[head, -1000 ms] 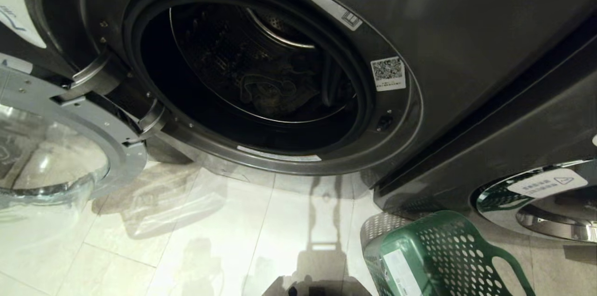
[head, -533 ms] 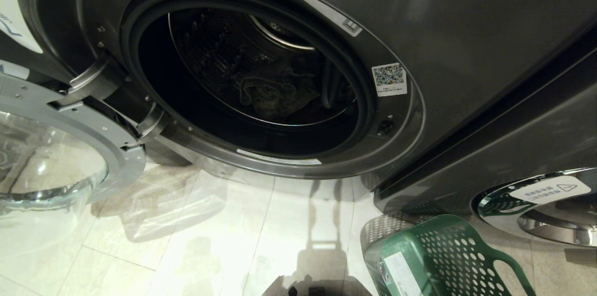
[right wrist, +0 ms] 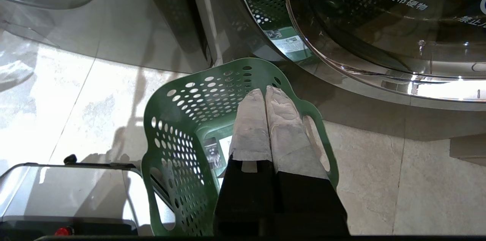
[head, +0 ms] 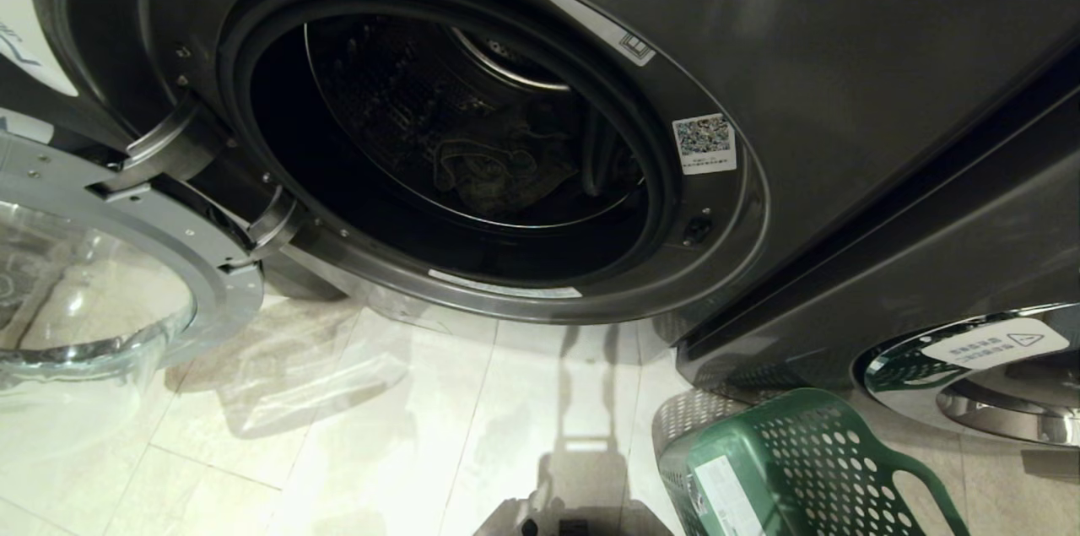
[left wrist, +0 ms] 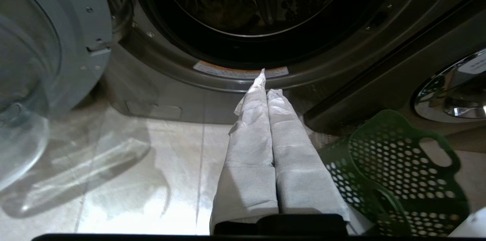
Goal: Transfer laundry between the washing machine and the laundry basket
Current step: Pick a cloth and place it into the basket
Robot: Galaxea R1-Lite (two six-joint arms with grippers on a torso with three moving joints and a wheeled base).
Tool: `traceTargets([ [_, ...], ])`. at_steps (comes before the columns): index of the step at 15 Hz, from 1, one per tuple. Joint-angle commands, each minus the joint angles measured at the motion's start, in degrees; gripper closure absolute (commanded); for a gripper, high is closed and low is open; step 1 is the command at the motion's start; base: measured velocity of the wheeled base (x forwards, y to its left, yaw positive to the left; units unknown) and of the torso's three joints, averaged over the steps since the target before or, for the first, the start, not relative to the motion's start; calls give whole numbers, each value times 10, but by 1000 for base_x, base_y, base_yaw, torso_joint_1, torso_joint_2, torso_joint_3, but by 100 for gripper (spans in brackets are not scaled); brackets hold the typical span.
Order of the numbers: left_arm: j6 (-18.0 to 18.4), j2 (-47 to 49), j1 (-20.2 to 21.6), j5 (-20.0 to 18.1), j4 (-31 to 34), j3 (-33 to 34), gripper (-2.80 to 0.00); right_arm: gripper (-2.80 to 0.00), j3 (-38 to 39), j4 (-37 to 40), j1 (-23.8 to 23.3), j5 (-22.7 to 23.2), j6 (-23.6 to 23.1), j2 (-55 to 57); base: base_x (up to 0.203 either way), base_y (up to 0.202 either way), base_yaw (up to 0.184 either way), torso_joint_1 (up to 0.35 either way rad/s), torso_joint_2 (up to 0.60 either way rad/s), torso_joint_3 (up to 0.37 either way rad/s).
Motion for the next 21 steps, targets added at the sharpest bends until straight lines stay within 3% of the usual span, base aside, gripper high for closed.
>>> traceTargets([
  [1, -20, 150, -3, -11, 0, -45, 0, 0, 0, 0, 0, 0, 0, 0, 0, 0, 0, 0, 0, 0],
  [4, -33, 332, -7, -65, -58, -29, 0, 0, 0, -1, 0, -2, 9, 0, 0, 0, 0, 0, 0, 0],
  [6, -21, 448, -22, -90, -160, -3, 0, 0, 0, -1, 0, -2, 14, 0, 0, 0, 0, 0, 0, 0],
  [8, -11, 519, -73, -101, -253, 11, 0, 0, 0, -1, 0, -2, 14, 0, 0, 0, 0, 0, 0, 0],
  [9, -8, 532, -103, -98, -274, 13, 0, 0, 0, -1, 0, -2, 14, 0, 0, 0, 0, 0, 0, 0],
  [12, -7, 581, -161, -42, -291, -4, 0, 0, 0, -1, 0, -2, 14, 0, 0, 0, 0, 0, 0, 0],
  [15, -15, 622, -170, -12, -296, -19, 0, 0, 0, -1, 0, -2, 14, 0, 0, 0, 0, 0, 0, 0],
  [18, -50, 691, -173, 15, -329, -45, 0, 0, 0, -1, 0, -2, 14, 0, 0, 0, 0, 0, 0, 0],
  [21, -58, 775, -198, 30, -359, -112, 0, 0, 0, -1, 0, -2, 14, 0, 0, 0, 0, 0, 0, 0],
])
